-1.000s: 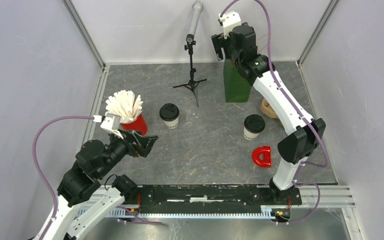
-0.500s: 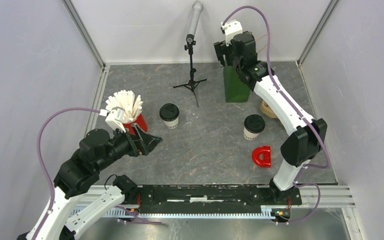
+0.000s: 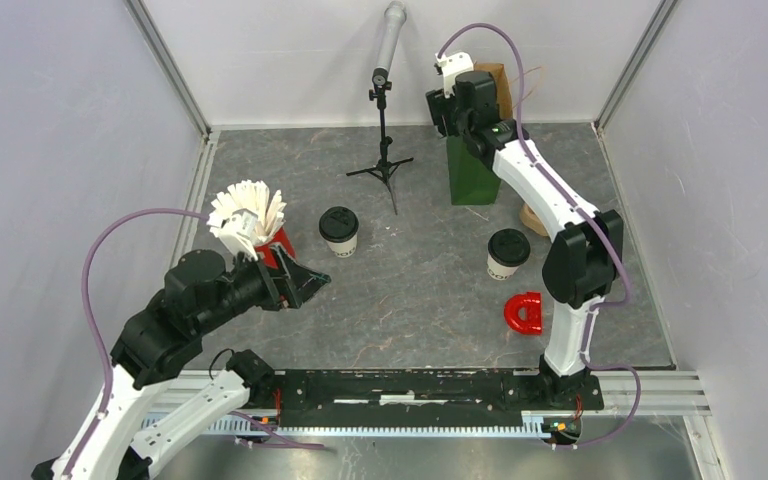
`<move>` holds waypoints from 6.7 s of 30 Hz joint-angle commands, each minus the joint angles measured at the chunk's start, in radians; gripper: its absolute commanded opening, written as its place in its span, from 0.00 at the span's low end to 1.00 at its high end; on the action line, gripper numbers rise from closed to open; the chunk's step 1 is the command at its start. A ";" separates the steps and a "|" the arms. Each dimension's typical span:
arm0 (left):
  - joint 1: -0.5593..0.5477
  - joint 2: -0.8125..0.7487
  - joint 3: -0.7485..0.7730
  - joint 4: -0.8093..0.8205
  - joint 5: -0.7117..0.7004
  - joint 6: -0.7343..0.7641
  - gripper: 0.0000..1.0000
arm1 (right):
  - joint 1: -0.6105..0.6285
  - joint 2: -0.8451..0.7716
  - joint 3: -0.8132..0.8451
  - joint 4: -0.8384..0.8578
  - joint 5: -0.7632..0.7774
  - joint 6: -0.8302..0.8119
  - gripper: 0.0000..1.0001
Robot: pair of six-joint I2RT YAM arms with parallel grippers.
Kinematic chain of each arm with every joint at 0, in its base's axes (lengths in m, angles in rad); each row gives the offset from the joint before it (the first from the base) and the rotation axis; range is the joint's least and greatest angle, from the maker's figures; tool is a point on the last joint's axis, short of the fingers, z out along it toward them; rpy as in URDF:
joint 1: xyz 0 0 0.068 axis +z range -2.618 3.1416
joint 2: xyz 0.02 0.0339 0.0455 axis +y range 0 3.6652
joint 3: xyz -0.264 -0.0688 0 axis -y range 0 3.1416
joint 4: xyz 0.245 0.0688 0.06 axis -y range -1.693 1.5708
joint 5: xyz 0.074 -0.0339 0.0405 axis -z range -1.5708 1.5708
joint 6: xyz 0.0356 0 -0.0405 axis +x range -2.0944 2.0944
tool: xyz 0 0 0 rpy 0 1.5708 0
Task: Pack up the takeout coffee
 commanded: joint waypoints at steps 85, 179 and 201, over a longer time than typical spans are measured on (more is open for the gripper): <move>0.006 0.292 0.212 -0.036 -0.167 -0.212 1.00 | 0.306 -0.914 -0.700 -0.171 -0.616 -0.077 0.00; 0.032 0.724 0.437 0.049 0.225 0.418 0.20 | 0.069 -0.803 -0.956 -0.343 -0.639 0.210 0.47; 0.030 0.735 0.539 -0.069 0.193 0.496 0.23 | 0.226 -0.819 -1.012 -0.189 -0.596 0.379 0.50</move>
